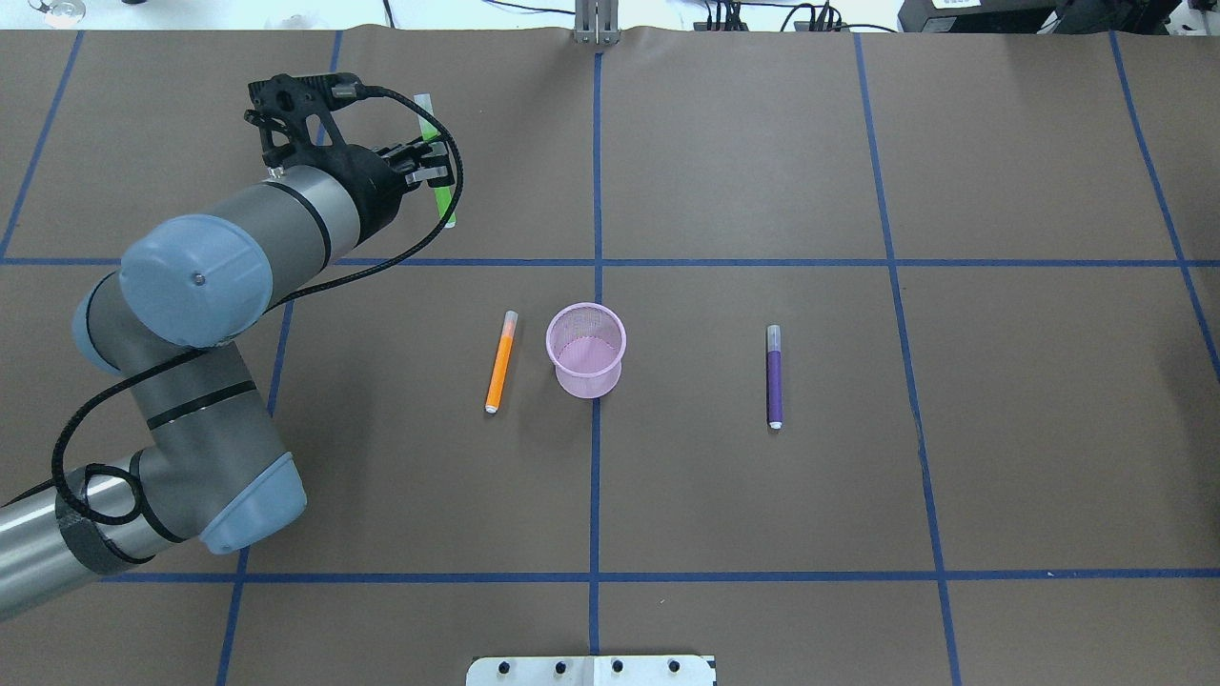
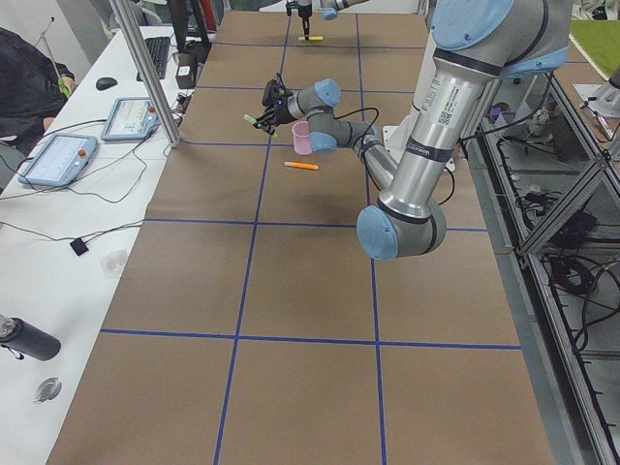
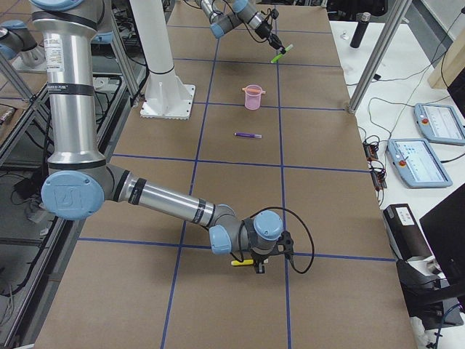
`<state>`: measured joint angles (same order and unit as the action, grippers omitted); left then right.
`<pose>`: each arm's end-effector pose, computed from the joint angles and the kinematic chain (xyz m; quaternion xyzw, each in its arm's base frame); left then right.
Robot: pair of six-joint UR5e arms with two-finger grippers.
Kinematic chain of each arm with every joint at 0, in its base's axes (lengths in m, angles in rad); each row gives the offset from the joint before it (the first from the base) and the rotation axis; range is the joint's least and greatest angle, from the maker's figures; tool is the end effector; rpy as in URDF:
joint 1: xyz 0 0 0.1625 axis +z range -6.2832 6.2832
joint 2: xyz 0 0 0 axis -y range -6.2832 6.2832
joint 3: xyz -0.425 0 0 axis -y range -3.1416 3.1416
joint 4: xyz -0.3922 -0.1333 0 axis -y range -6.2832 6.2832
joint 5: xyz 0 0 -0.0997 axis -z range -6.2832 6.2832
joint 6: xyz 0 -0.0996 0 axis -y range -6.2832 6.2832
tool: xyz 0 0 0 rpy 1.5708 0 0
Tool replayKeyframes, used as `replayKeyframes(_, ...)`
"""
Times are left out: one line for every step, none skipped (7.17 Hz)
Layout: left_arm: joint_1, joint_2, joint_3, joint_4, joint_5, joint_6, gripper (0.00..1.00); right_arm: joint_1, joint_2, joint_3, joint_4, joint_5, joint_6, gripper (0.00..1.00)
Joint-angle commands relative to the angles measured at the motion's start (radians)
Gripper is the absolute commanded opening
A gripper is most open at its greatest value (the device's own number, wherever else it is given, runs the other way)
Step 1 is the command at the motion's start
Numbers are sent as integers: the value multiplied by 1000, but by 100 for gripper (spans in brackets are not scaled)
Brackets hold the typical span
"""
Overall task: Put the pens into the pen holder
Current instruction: 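Lower the green marker into the lavender cup and open the left gripper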
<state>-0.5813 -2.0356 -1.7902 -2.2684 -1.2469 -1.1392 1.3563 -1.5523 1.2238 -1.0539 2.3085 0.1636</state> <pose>0.4158 -0.4706 0.2143 0.4137 0.4897 -0.1593 0.7508 -0.0397 -0.4937 0.7677 0.0187 -0.3690 -0.0575 0.9274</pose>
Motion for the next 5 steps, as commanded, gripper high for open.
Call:
replayKeyframes(94,-29,-2,-45,91,6,0,4,1,142,-8,17,127,0)
replayKeyframes(166,-37,9,-45,174,7,0,6,4,192,1,37,139,0)
replayKeyframes(188,-63,35,-46,217,9,0,10,23,233,-3,48,140,0)
replayKeyframes(202,-101,60,-48,218,79,0,10,35,267,2,51,140,0)
replayKeyframes(221,-156,102,-49,212,129,0,10,52,284,-3,57,142,0)
